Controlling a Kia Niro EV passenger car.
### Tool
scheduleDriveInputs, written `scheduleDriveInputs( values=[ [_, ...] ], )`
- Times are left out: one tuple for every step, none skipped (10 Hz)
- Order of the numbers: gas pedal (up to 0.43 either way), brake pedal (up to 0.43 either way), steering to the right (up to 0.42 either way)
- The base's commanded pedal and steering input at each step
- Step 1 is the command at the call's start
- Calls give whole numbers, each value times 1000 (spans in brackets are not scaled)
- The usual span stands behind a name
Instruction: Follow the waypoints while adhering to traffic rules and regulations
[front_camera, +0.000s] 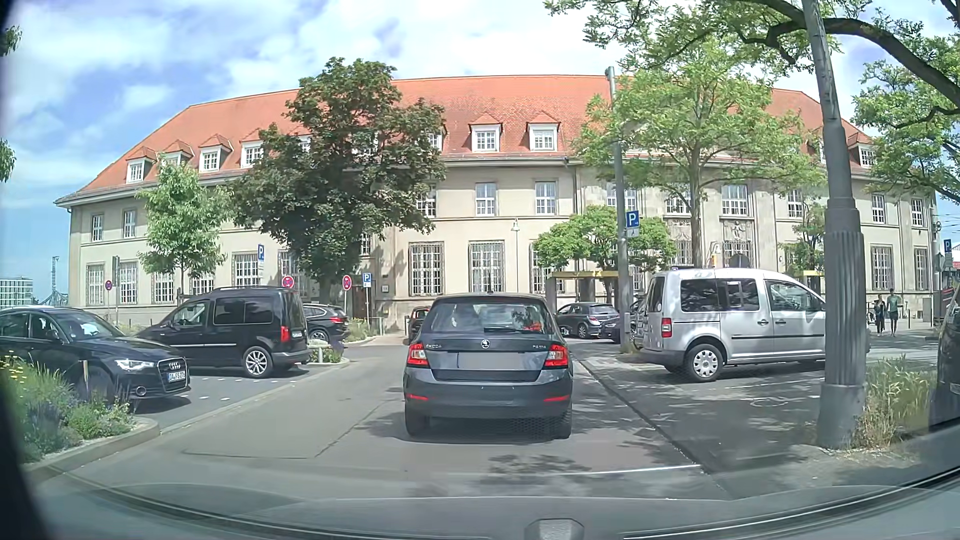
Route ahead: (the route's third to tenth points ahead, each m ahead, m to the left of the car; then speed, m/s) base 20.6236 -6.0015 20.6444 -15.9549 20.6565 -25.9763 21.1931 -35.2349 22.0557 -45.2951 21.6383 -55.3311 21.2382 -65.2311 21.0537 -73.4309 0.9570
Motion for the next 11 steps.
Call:
scheduleDriveInputs(
  values=[
    [0, 250, -21],
    [0, 250, -21],
    [0, 250, -21],
    [0, 250, -21],
    [0, 250, -21],
    [0, 250, -21],
    [0, 250, -21],
    [0, 250, -22],
    [0, 250, -22],
    [0, 250, -21],
    [0, 250, -22]
  ],
)
